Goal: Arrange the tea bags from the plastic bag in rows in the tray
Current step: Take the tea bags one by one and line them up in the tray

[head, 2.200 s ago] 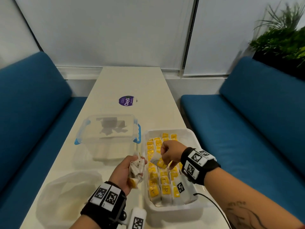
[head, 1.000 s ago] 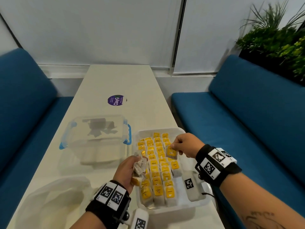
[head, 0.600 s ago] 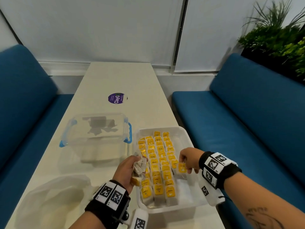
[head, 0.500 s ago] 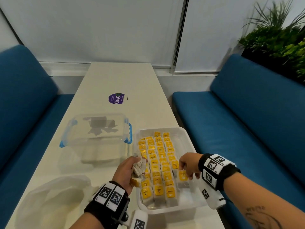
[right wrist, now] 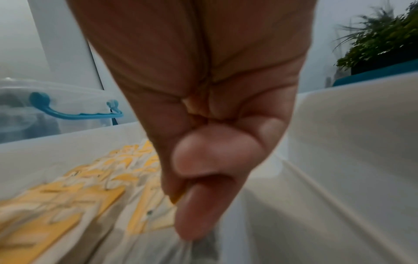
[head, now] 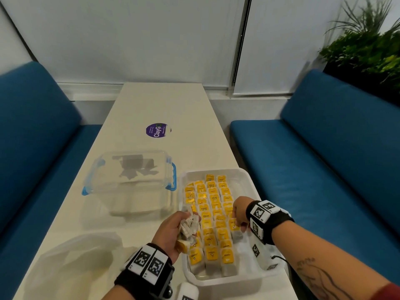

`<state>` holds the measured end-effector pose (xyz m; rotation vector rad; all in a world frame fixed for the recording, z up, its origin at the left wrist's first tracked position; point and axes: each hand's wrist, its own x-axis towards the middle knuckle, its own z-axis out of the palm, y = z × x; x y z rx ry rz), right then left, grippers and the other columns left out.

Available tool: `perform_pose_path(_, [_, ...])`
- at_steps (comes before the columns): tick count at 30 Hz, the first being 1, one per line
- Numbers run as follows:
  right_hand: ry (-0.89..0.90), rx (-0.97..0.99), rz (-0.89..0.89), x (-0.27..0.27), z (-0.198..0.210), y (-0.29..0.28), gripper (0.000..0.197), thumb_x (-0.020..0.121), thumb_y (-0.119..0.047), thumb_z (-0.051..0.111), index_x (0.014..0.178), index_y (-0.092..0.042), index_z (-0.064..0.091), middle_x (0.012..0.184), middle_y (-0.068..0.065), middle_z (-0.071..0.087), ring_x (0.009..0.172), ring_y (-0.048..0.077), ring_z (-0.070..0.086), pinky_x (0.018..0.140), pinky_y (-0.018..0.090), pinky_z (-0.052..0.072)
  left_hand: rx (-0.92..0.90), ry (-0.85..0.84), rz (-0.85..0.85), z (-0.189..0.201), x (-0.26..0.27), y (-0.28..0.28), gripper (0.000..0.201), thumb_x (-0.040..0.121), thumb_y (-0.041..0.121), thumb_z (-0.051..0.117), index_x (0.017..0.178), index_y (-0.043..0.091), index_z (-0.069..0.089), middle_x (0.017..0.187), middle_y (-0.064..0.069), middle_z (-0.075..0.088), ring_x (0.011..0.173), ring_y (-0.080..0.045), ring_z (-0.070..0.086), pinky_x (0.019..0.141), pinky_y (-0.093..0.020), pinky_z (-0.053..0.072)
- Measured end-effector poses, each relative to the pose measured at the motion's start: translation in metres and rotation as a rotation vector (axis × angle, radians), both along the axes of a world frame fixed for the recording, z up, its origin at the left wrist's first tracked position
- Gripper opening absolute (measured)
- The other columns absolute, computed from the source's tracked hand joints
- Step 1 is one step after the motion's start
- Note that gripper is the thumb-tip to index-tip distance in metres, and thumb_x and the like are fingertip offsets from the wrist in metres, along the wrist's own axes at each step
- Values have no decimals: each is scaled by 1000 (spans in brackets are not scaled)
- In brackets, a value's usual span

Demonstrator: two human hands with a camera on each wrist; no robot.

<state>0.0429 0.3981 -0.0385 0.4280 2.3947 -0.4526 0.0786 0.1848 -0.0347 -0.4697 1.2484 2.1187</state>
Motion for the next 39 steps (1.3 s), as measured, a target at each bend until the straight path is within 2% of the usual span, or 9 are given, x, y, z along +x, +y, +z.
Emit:
perform_pose_path(5, [-18,90,61,1,13,-4,13,86,-13,65,78,-11,54,113,12,66,101,25,65,89,33,54,-18,-19,-12,2,2,2,21,90,17,48,83,5,63,70,-9,65,49,-16,47,42,-19,40])
perform_pose_path(7, [71,20,36,4,26,-6,9,87,-13,64,93,-9,58,96,4,65,84,18,65,68,26,54,-17,-24,-11,3,3,3,24,91,20,48,83,5,64,68,-8,67,47,-15,49,42,-19,42])
perform_pose_path(10, [238,-256,-24,14,50,-15,12,85,-11,66,88,-18,56,75,-1,60,65,11,59,46,19,44,-7,-28,-27,6,4,8,27,91,26,48,81,7,64,62,-5,67,44,-13,50,41,-19,42])
perform_pose_path(16, [315,-676,12,32,73,-49,14,88,-7,59,95,-18,55,74,-2,60,63,10,60,39,19,42,21,0,-78,10,9,12,32,92,34,46,81,7,61,58,-4,60,36,-12,47,36,-19,38])
perform_pose_path(21, [353,-547,-9,38,70,-62,24,84,-37,67,75,-18,56,62,-3,58,38,1,48,41,20,38,-44,114,-111,9,15,12,33,93,39,46,87,11,63,57,2,53,39,-5,45,40,-19,36])
perform_pose_path(25, [412,-640,-97,43,63,-63,20,87,-19,64,71,-15,53,59,-1,55,33,-1,46,41,19,36,-7,91,-90,9,20,8,46,93,49,41,89,10,66,58,-2,55,38,-8,46,36,-19,38])
perform_pose_path(31, [532,-871,-252,45,69,-59,23,84,2,63,74,-10,46,57,7,55,41,10,54,36,22,40,9,171,-84,11,22,4,41,71,46,61,90,10,65,70,-6,53,50,-14,47,41,-23,41])
perform_pose_path(34, [527,-910,-222,50,69,-66,27,81,11,58,83,-12,45,68,10,51,40,13,55,35,23,44,-16,230,-71,11,22,5,37,73,36,62,97,8,59,75,-8,56,51,-14,51,43,-24,42])
perform_pose_path(39, [500,-835,-6,52,77,-61,53,76,16,48,94,-33,55,86,10,52,56,18,61,39,23,45,-51,214,-68,12,17,1,15,85,25,57,82,11,57,68,-7,55,52,-16,50,47,-25,42])
